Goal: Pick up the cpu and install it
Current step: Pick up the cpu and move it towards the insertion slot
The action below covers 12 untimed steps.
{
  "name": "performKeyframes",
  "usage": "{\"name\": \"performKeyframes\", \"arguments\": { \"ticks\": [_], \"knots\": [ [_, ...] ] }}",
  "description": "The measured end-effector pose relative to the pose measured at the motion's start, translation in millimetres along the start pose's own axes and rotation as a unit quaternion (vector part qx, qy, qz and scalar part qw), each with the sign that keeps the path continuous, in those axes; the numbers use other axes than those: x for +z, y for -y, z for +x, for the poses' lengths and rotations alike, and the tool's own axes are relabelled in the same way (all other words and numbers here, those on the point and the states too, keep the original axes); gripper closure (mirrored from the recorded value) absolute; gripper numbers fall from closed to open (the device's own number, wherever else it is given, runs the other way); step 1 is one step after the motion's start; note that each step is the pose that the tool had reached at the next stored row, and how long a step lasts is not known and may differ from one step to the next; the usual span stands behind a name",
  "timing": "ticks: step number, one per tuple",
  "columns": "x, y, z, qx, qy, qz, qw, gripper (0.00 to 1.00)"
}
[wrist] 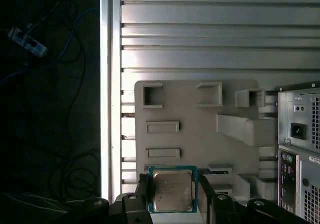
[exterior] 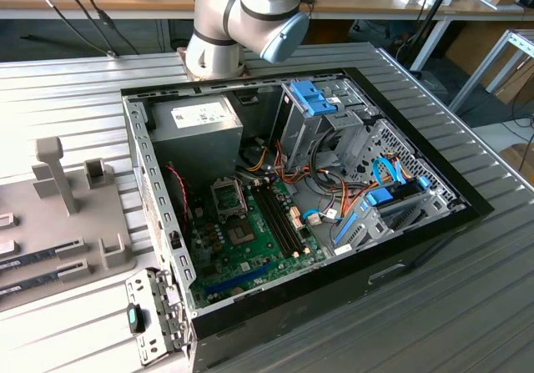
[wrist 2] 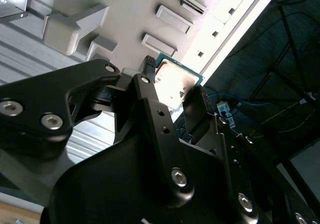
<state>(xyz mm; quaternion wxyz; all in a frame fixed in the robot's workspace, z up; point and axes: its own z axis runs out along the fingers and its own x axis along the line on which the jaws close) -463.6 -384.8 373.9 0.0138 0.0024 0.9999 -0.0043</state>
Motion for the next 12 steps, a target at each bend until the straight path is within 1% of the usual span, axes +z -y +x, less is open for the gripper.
{"name": "performKeyframes", "arguments": {
  "ticks": [4, 12],
  "knots": [
    [0.1, 0.1, -2.6, 0.0, 0.0, 0.0, 1.0, 0.53],
    [0.3, 0.0, -10.7, 0.0, 0.0, 0.0, 1.0, 0.53]
  ]
}}
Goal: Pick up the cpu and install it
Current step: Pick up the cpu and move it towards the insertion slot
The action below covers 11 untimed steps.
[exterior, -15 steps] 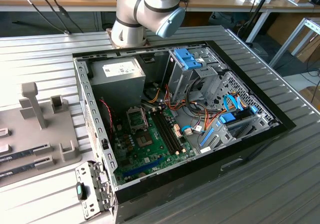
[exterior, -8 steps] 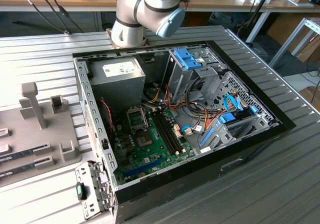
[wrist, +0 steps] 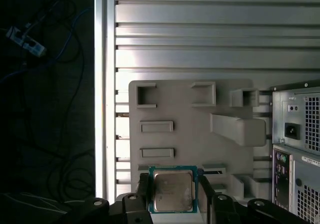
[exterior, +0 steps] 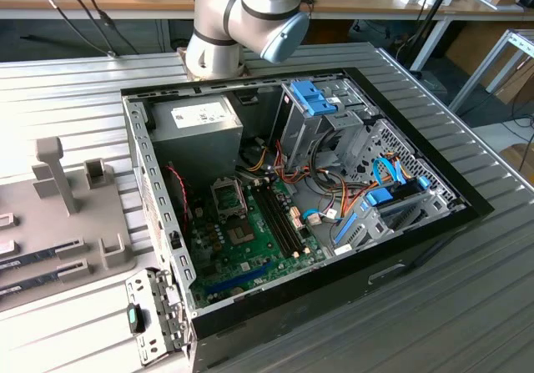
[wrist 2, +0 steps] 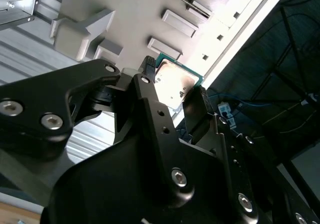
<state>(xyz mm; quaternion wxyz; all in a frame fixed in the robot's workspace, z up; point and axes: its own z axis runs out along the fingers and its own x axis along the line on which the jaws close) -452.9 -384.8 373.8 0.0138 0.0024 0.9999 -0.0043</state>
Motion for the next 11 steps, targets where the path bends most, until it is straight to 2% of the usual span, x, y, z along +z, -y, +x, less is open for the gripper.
{"name": "performKeyframes", "arguments": {
  "ticks": [11],
  "knots": [
    [0.2, 0.0, -6.5, 0.0, -0.0001, 0.0, 1.0, 0.53]
  ]
}}
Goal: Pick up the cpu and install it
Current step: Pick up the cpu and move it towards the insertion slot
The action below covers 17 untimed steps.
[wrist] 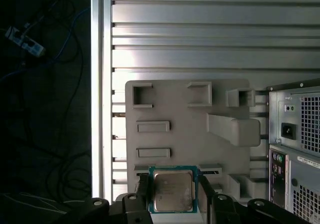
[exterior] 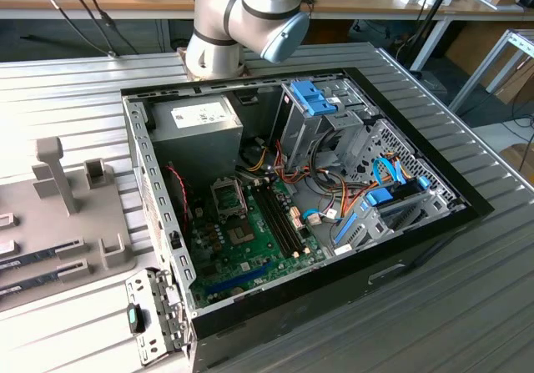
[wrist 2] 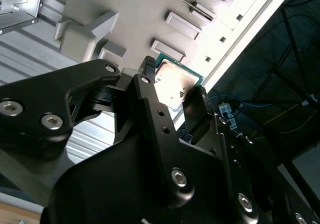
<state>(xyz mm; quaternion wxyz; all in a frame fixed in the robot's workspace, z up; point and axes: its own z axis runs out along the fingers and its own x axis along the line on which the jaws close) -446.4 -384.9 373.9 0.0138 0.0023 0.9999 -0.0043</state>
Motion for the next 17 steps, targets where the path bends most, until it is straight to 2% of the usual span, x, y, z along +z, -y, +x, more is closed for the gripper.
{"name": "performKeyframes", "arguments": {
  "ticks": [17],
  "knots": [
    [0.3, -0.1, -8.3, 0.0, 0.0, 0.0, 1.0, 0.53]
  ]
}}
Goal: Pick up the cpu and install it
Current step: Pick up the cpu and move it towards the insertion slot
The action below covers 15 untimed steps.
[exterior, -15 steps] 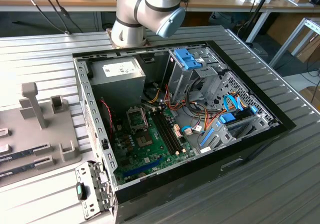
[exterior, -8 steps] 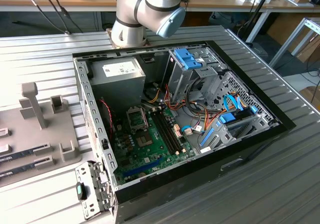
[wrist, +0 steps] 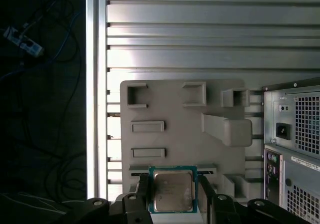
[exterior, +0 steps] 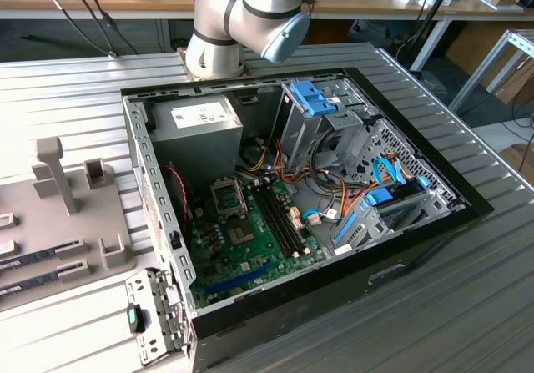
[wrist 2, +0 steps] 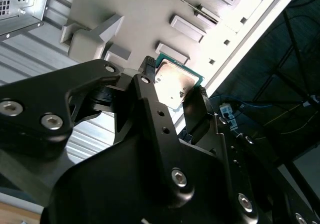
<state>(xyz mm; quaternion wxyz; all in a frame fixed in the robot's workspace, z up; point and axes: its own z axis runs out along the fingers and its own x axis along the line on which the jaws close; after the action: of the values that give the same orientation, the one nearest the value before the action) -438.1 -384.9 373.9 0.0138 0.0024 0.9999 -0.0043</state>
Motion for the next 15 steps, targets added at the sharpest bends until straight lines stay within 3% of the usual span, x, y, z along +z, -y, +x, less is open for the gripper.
{"name": "performKeyframes", "arguments": {
  "ticks": [15],
  "knots": [
    [0.2, 0.0, -4.7, 0.0, 0.0, 0.0, 1.0, 0.53]
  ]
}}
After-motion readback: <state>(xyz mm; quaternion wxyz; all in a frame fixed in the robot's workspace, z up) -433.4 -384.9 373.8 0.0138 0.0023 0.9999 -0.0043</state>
